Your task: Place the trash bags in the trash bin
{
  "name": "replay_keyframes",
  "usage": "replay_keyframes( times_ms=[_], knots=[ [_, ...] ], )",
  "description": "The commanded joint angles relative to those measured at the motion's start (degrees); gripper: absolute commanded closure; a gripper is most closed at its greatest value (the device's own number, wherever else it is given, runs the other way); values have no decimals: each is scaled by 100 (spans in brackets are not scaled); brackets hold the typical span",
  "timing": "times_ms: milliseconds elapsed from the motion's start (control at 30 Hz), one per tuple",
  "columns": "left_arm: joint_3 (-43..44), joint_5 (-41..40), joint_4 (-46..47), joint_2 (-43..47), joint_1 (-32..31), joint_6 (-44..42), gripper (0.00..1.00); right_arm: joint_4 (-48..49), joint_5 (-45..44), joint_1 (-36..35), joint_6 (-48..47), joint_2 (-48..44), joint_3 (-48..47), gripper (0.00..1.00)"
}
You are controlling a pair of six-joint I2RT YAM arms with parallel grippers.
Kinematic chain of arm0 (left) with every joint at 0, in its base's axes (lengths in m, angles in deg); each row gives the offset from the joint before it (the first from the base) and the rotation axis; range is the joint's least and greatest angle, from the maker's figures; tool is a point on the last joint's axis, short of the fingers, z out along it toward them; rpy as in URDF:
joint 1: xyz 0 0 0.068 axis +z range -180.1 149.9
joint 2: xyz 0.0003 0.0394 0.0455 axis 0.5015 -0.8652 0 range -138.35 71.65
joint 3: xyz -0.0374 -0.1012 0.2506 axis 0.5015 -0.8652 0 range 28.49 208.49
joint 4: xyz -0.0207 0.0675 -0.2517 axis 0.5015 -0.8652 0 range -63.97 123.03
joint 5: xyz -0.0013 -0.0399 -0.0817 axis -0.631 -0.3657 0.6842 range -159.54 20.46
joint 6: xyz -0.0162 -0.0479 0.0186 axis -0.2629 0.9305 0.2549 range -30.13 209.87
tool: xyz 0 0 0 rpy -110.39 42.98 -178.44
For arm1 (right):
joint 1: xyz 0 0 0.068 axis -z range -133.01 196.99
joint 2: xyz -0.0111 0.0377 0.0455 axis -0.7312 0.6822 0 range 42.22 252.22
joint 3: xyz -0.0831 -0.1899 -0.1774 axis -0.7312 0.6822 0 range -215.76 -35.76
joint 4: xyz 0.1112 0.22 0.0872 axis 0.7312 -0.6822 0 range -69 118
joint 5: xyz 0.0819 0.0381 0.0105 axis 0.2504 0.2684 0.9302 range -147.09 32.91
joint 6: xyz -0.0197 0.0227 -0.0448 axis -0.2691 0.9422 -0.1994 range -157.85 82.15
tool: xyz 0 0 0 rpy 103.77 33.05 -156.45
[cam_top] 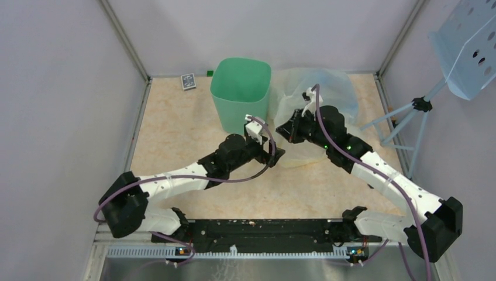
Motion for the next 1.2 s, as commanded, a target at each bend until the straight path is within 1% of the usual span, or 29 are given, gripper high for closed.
replay_keyframes(
  times_ms=[0,33,100,133,167,200,267,333,433,533,567,600,633,667,733,767,833,900,967,1033,1133,1167],
  knots=[
    [640,-336,402,-601,-16,-206,17,47,-114,-67,-3,-165,-269,100],
    [745,-375,380,-733,-16,-273,31,26,-224,-67,-45,-220,-240,100],
    [926,-563,248,-892,-7,-256,67,-29,-518,-64,-192,-371,-171,100],
    [1018,-601,174,-926,-7,-242,88,-60,-709,-60,-269,-511,-112,95],
    [1119,-623,105,-955,-11,-226,99,-89,-984,-64,-359,-631,-36,89],
    [1198,-590,67,-973,-2,-212,100,-119,-1253,-66,-438,-760,58,82],
    [1417,-414,-77,-1032,2,-219,100,-197,-1798,-64,-569,-1042,281,64],
    [1816,-273,-482,-1135,2,-170,100,-182,-2040,-64,-774,-1390,570,54],
    [2377,-191,-1110,-1330,10,-19,100,37,-1915,-66,-1188,-2062,1194,48],
    [2852,-16,-1558,-1527,57,173,100,339,-1991,-67,-1315,-2700,1885,47],
    [3021,89,-1691,-1605,88,250,100,419,-2047,-63,-1351,-2857,2072,48],
    [3196,231,-1826,-1711,110,330,100,544,-2027,-66,-1428,-2972,2263,53],
    [3352,314,-1952,-1802,142,403,100,681,-2008,-67,-1481,-3035,2428,60],
    [3495,391,-2048,-1859,162,453,100,869,-2015,-67,-1488,-3042,2597,69],
    [3680,496,-2156,-1934,184,524,100,1397,-2144,-67,-1435,-2907,2889,95],
    [3715,518,-2172,-1938,194,554,100,1626,-2356,-67,-1363,-2726,3022,100],
    [3716,478,-2149,-1913,211,640,100,2241,-2654,-84,-1295,-2361,3287,100],
    [3721,421,-2141,-1897,244,769,100,3097,-2849,-166,-1448,-1930,3517,100],
    [3767,491,-2132,-1906,279,865,100,3940,-3161,-345,-1894,-1395,3667,100],
    [3832,602,-2161,-1910,312,890,100,4582,-3397,-512,-2449,-883,3711,100],
    [3939,704,-2256,-1870,354,860,100,5214,-3523,-576,-3156,-334,3727,100],
    [3943,722,-2418,-1834,372,836,100,5399,-3564,-575,-3330,-194,3749,100]
  ],
)
